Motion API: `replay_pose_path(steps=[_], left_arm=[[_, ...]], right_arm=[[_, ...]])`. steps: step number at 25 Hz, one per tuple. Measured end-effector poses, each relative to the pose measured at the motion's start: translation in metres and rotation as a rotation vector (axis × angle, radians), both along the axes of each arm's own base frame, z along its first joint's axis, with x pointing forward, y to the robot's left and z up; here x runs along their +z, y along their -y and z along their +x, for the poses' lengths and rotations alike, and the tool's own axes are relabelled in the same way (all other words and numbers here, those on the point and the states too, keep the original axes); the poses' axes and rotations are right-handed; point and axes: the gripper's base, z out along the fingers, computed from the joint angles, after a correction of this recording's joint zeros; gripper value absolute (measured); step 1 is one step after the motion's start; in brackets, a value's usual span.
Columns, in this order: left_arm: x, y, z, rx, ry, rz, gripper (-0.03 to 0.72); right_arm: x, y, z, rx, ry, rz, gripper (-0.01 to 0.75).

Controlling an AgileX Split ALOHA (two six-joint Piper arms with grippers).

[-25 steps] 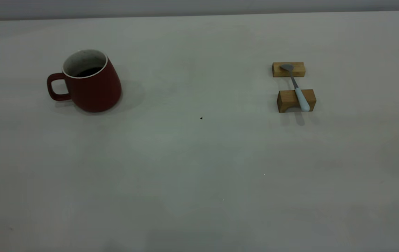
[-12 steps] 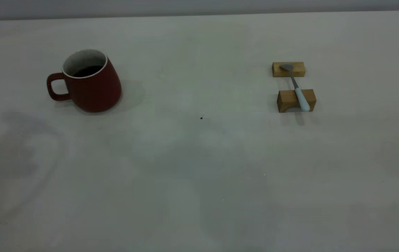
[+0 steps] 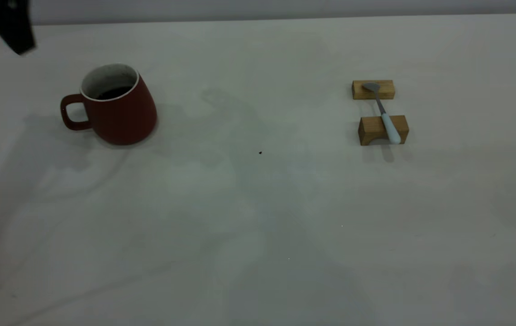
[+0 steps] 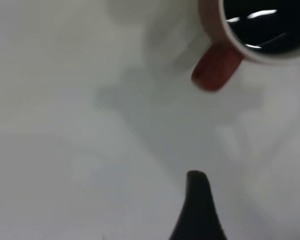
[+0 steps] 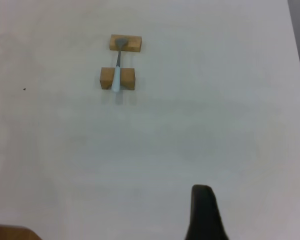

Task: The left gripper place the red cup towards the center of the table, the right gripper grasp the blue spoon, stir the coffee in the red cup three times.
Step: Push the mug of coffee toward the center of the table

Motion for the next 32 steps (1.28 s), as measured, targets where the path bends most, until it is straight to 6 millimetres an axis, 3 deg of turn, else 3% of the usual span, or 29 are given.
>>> replay_pose_path(steps=[11, 20, 29, 32], left_arm=[[-0.069, 0.007, 0.028, -0.162, -0.072, 0.011, 0.622], [-0.095, 0.008, 0.031, -0.189, -0.086, 0.012, 0.576], [-0.098, 0.008, 0.033, -0.243, -0.069, 0.016, 0.343], [-0.102, 0.008, 0.033, -0.245, -0.078, 0.016, 0.297]], right_arm=[[0.0, 0.0, 0.0, 0.0, 0.0, 0.0, 0.565], [0.0, 0.0, 0.0, 0.0, 0.0, 0.0, 0.565], [0.0, 0.0, 0.0, 0.0, 0.0, 0.0, 0.565], [0.0, 0.0, 0.0, 0.0, 0.0, 0.0, 0.565]])
